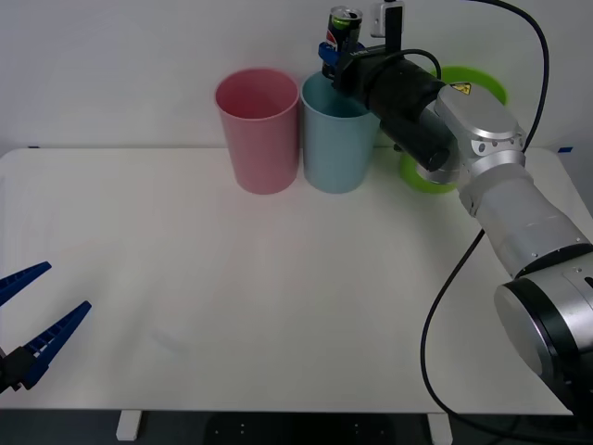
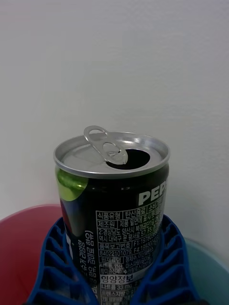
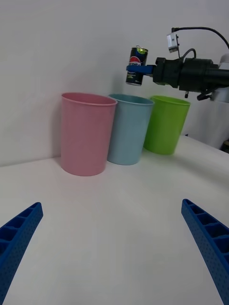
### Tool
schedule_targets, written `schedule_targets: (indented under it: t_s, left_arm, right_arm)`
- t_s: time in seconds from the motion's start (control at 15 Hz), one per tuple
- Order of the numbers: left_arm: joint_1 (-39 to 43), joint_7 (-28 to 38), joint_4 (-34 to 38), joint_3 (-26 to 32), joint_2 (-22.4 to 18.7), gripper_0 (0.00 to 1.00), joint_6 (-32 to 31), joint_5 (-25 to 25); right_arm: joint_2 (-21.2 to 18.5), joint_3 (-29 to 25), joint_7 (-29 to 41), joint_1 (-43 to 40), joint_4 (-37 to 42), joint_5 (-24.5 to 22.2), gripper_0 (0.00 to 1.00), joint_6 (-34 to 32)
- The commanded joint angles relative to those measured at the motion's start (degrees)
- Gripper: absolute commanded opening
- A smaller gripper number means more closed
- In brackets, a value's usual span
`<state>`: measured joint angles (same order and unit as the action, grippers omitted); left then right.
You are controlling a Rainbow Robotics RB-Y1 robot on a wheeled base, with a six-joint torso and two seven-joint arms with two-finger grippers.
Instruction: Grasp the object on the table and drop it into the matching bin: aluminum can to the light blue bin, PET bottle to the pink bin.
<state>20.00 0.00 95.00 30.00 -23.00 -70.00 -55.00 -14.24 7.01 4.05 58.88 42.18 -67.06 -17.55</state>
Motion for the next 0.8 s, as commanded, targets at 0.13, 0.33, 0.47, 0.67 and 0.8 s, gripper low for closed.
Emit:
schedule_targets:
  t_s: [0.13, 0.33, 0.47, 0.67, 0.8]
  left_arm:
    - [0.00, 0.00, 0.00, 0.00, 0.00, 1.00, 0.00, 0.00]
    - [0.00, 0.00, 0.00, 0.00, 0.00, 1.00, 0.00, 0.00]
    - [0.00, 0.00, 0.00, 0.00, 0.00, 1.00, 0.00, 0.00]
    - [0.00, 0.00, 0.00, 0.00, 0.00, 1.00, 0.00, 0.00]
    - [0.00, 0.00, 0.00, 0.00, 0.00, 1.00, 0.00, 0.00]
  right_arm:
    - [0.00, 0.02, -0.09, 0.01, 0.10, 0.00, 0.12, 0.06]
    - [-0.18, -0.06, -4.75, 0.01, 0.19, -0.26, 1.00, -0.20]
    - [-0.27, -0.06, -4.75, -0.08, 0.19, -0.18, 1.00, -0.46]
    - [-0.27, -0.15, -4.40, -0.08, 0.19, 0.35, 1.00, -0.73]
    - [-0.44, -0.06, -4.31, -0.08, 0.19, 0.70, 1.00, -1.26]
